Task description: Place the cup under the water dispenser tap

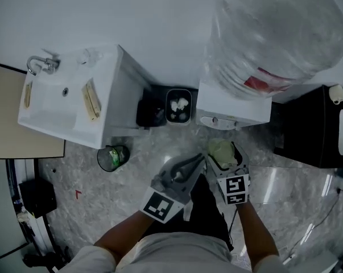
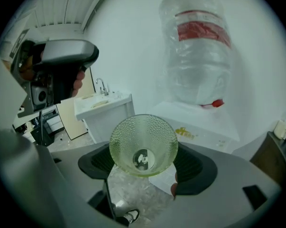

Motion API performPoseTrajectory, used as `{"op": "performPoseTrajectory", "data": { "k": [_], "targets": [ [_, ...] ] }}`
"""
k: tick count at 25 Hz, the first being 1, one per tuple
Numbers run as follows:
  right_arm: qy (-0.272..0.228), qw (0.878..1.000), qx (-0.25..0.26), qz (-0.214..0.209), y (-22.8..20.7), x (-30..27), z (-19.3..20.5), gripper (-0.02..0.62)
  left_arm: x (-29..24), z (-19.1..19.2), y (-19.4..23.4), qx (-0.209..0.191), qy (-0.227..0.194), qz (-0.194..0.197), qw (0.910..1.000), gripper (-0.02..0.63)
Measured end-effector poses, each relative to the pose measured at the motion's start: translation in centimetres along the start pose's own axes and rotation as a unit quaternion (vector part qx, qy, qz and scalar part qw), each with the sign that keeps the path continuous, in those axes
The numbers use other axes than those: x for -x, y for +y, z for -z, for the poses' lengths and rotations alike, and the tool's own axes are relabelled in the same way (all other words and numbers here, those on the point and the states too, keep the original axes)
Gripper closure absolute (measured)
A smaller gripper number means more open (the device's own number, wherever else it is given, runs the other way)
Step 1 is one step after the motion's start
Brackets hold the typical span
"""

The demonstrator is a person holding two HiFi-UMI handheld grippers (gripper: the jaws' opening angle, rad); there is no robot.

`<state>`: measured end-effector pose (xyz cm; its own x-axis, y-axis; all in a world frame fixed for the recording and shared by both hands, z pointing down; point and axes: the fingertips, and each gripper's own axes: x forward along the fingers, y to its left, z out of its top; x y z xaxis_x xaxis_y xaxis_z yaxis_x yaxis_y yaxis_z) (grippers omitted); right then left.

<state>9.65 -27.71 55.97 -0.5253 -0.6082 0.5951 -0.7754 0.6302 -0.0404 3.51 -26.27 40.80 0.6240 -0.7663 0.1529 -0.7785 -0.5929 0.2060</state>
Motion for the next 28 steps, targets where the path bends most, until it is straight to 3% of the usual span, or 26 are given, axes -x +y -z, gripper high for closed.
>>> {"op": "performPoseTrajectory", "data": {
  "k": [3,7,15,20,28],
  "targets": [
    [0.016,1.000,-0.007,0.006,-0.6,-4.3,3.8,0.216,-1.2,3.2,1.7,0.003,0.011,0.007,0.9999,0.580],
    [0.038,0.999,-0.011,0.021,-1.7,-10.5,9.8,0.216,-2.2,9.1,3.3,-0.041,0.064,0.040,0.9963,0.580],
    [0.063,0.997,-0.002,0.038,-3.9,-19.4,17.7,0.216,-4.3,18.4,6.3,-0.032,0.082,0.045,0.9951,0.580],
    [0.072,0.996,-0.009,0.047,-5.7,-23.0,20.6,0.216,-5.8,20.7,6.9,-0.028,0.076,0.048,0.9956,0.580],
    [0.075,0.995,-0.015,0.062,-7.6,-26.7,21.6,0.216,-5.7,22.6,8.2,-0.025,0.079,0.043,0.9956,0.580]
  ]
}}
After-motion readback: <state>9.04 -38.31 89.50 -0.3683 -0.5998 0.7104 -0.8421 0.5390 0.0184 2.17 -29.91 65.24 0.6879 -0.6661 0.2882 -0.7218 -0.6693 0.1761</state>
